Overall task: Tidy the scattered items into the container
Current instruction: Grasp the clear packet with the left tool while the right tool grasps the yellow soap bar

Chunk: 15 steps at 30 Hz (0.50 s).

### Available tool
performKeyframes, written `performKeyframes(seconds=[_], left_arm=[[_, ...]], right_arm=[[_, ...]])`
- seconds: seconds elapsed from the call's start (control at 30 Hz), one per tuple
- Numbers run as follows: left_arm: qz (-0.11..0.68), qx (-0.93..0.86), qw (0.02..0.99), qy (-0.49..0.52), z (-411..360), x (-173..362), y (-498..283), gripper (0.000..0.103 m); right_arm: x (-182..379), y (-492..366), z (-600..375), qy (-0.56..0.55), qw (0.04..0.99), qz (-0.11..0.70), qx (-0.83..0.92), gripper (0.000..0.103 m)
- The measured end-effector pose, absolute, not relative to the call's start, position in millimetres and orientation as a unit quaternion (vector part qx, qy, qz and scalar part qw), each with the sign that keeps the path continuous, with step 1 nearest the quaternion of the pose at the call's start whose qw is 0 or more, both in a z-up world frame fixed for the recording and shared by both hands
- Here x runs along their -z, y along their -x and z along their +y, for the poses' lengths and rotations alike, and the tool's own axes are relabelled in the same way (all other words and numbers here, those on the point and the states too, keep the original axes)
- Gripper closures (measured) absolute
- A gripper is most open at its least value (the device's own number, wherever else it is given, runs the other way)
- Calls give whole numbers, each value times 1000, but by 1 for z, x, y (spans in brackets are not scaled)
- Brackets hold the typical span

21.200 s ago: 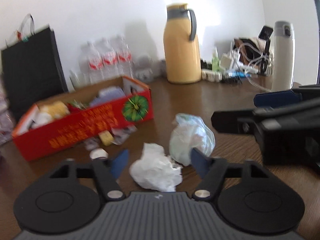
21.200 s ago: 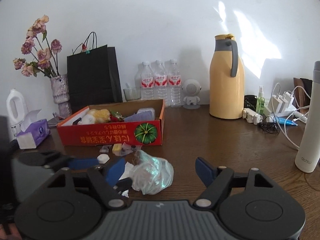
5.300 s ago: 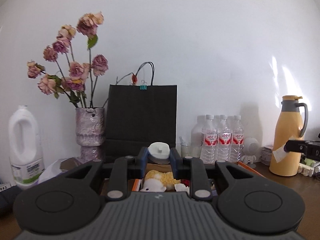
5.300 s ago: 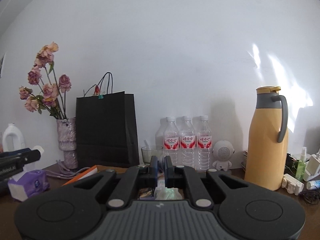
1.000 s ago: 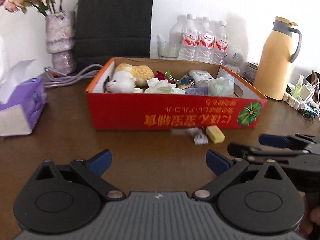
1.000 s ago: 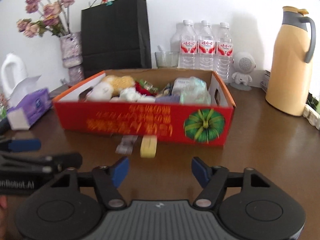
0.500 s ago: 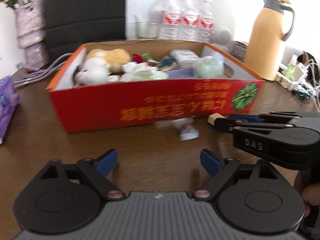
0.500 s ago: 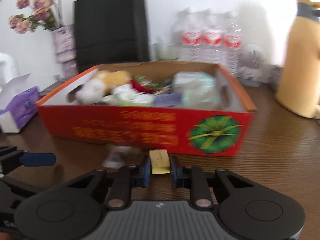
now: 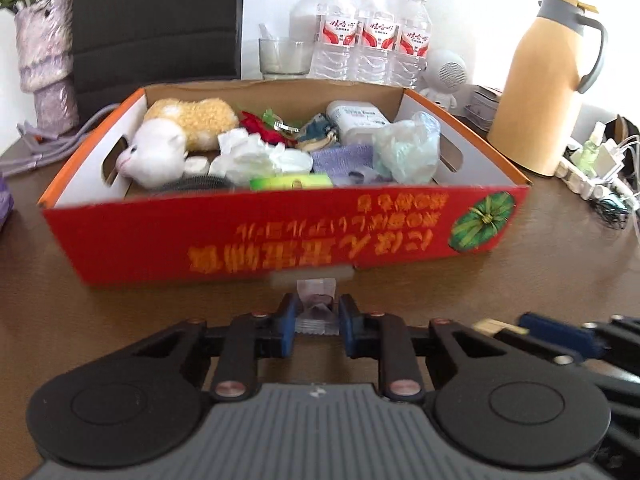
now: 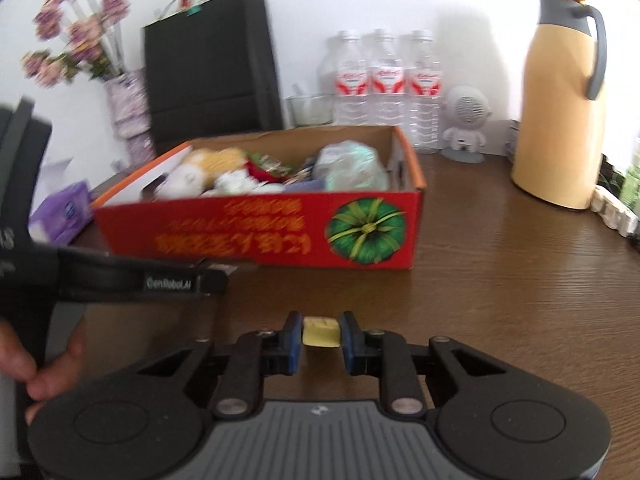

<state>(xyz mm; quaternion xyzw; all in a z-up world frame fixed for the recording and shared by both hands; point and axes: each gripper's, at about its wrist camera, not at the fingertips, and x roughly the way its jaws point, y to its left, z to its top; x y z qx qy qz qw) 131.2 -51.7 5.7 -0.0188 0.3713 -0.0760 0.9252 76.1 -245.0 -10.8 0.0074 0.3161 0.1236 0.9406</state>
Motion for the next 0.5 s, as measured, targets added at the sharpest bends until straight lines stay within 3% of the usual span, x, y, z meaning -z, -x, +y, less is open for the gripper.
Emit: performKeyframes(seconds=[0.13, 0.23, 0.3, 0.37, 0.5], left_arm=[[372, 61, 926, 23, -38, -8, -106, 80], [362, 50, 931, 30, -29, -14, -90, 80], [349, 41, 936, 30, -26, -18, -81, 80], [336, 34, 941, 26, -25, -22, -72, 80], [291, 12, 956, 22, -21, -35, -48, 80]], right_arm=[[20, -72, -237, 10, 936, 328, -129, 82], [21, -75, -237, 4, 937, 326, -125, 74], [23, -77, -233, 13, 939, 322, -125, 74], [23, -79, -226, 37, 939, 321, -118, 84], [15, -75, -226, 22, 941, 321, -106, 84]])
